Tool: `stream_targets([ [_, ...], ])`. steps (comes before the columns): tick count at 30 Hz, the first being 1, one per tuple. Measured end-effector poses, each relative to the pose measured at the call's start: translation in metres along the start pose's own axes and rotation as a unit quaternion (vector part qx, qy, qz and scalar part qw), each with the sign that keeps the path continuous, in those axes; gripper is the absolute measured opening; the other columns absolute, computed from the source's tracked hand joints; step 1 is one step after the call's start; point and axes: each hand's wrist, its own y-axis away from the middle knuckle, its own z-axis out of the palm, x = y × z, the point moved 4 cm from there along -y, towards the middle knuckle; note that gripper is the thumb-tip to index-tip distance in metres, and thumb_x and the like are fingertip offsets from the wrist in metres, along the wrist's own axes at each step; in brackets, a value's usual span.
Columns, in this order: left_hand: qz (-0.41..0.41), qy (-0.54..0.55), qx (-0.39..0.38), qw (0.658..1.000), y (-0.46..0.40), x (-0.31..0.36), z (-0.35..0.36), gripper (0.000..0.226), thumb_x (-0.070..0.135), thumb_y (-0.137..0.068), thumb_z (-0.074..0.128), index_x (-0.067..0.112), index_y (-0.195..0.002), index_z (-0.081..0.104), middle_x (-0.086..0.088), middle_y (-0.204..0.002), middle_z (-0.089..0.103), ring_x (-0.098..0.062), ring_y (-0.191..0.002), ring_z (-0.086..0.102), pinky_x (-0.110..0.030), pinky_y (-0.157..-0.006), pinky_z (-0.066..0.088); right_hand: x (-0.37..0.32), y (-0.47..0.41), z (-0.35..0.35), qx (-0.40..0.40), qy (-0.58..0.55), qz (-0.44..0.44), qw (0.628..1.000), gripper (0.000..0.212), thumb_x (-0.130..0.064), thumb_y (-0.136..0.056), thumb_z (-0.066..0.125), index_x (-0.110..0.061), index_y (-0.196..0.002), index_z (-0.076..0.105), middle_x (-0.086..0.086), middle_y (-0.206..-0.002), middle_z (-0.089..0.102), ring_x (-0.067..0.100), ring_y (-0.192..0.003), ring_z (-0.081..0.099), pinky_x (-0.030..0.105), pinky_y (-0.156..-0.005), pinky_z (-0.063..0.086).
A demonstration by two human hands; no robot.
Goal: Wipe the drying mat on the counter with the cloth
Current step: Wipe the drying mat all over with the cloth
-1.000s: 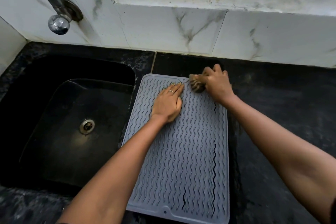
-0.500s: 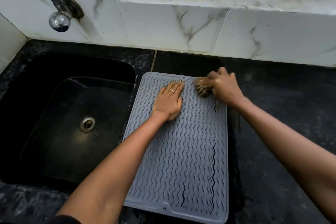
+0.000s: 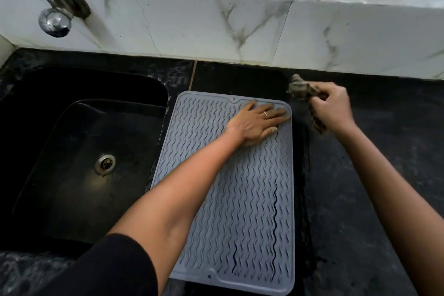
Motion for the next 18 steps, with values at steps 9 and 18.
stream_targets([
  [9, -0.037, 0.069, 0.024, 0.997, -0.001, -0.008, 0.003, 0.049, 0.037, -0.102, 0.023, 0.028, -0.151, 0.024, 0.004, -0.16, 0.018, -0.013, -0.15, 0.005, -0.044, -0.119, -0.008, 0.015, 0.045, 0.063, -0.081, 0.26, -0.031, 0.962, 0.072, 0.009, -0.081, 0.046, -0.029, -0.141, 0.037, 0.006, -0.149, 0.038, 0.033, -0.125, 0.036, 0.049, -0.096, 0.032],
  [18, -0.051, 0.102, 0.011, 0.993, -0.004, -0.009, 0.004, 0.05, 0.036, -0.104, 0.016, 0.032, -0.153, 0.007, 0.012, -0.161, 0.01, -0.01, -0.15, 0.001, -0.043, -0.119, -0.01, 0.001, 0.139, 0.055, -0.1, 0.374, -0.033, 0.921, 0.071, 0.006, -0.082, 0.049, -0.026, -0.143, 0.034, -0.002, -0.151, 0.032, 0.024, -0.11, 0.037, 0.038, -0.076, 0.031],
])
